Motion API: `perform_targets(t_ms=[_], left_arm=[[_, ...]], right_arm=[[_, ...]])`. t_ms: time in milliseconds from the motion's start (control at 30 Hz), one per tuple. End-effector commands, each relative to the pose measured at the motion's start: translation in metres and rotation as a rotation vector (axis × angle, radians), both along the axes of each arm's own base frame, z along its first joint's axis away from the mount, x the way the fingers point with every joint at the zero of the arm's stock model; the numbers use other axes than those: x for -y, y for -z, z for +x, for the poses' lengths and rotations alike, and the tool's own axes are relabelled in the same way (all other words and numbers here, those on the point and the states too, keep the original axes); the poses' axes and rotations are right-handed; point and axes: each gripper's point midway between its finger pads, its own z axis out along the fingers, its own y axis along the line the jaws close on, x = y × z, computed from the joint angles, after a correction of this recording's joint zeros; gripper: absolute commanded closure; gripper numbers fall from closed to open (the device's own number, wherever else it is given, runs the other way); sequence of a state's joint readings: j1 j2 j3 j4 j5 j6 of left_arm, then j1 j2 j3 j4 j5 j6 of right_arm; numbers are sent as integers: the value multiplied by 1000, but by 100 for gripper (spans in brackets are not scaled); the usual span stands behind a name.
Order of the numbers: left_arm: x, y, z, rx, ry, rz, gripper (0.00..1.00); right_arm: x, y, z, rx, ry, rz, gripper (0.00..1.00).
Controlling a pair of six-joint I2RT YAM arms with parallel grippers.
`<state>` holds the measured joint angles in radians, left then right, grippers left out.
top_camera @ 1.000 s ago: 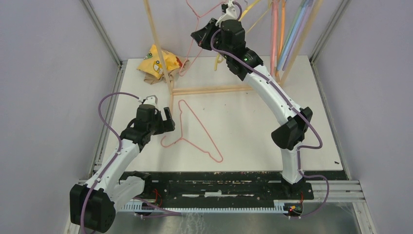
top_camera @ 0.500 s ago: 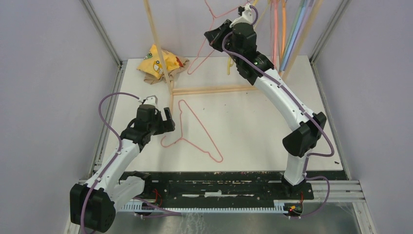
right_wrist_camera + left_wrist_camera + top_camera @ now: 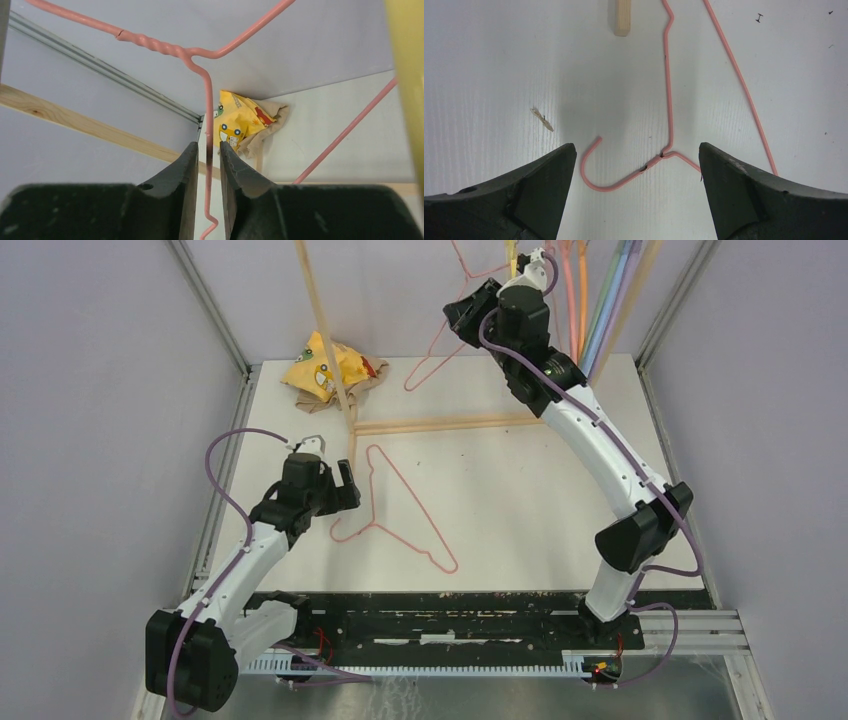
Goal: Organize the hangers
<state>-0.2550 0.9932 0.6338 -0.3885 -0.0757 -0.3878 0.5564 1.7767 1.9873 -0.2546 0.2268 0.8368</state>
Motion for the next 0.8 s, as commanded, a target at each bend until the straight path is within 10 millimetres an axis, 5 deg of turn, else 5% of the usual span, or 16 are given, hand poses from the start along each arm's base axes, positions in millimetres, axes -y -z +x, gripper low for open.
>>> perform_targets(t_ms=[0,167,333,433,533,767], left_arm=[[3,-13,9,56,-3,-21,1],[3,-12,10,54,-6,-17,1],[4,-10,11,45,0,-19,1],[4,-9,11,40,-3,-19,1],[5,-8,11,35,-6,-22,1],[8,-6,9,17,-14,-52,1]], right_arm=[[8,-51,-29,87,-59,3,66],[18,-75,-60,144,-85,-65,44],[34,-89,-101,200,-98,-171,39],[24,-87,-131,241,-183,-298,37],[-1,-50,-162,184,-346,-464,37],[-34,85,-234,-28,-671,-717,39]])
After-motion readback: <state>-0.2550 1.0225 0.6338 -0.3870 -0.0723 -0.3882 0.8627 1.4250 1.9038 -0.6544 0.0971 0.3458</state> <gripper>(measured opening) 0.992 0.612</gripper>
